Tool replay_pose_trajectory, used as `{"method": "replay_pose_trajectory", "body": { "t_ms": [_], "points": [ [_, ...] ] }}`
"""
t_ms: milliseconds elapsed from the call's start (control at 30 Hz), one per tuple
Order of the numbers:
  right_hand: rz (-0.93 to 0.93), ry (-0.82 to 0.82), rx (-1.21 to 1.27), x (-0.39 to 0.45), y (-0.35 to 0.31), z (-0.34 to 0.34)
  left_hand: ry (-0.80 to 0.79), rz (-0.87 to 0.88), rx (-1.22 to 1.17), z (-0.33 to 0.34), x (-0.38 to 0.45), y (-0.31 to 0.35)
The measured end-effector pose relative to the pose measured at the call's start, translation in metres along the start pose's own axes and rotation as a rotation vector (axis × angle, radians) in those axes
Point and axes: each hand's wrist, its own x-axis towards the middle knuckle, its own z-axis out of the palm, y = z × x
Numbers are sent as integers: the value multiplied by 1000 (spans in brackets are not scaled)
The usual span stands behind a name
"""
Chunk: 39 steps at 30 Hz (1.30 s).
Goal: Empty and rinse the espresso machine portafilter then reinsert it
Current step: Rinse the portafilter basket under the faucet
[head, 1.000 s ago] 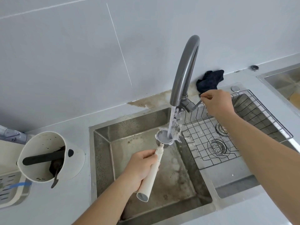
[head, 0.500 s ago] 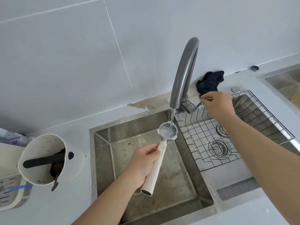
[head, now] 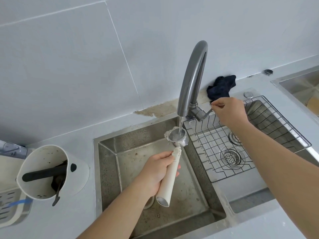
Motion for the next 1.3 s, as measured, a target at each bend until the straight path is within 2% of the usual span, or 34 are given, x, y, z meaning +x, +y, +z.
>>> {"method": "replay_pose_trajectory", "body": {
  "t_ms": [400,700,967,1300],
  "points": [
    [2,-2,15,-1,1,0,62,30,255,-10,-7,2],
    [53,-11,31,-2,-2,-1,115,172,415,-14,-13,5],
    [211,120,221,-9,-7,9,72,190,206,-15,-16,3],
    [245,82,249,-8,-6,4,15,82,-148,-1,-11,16]
  ]
}}
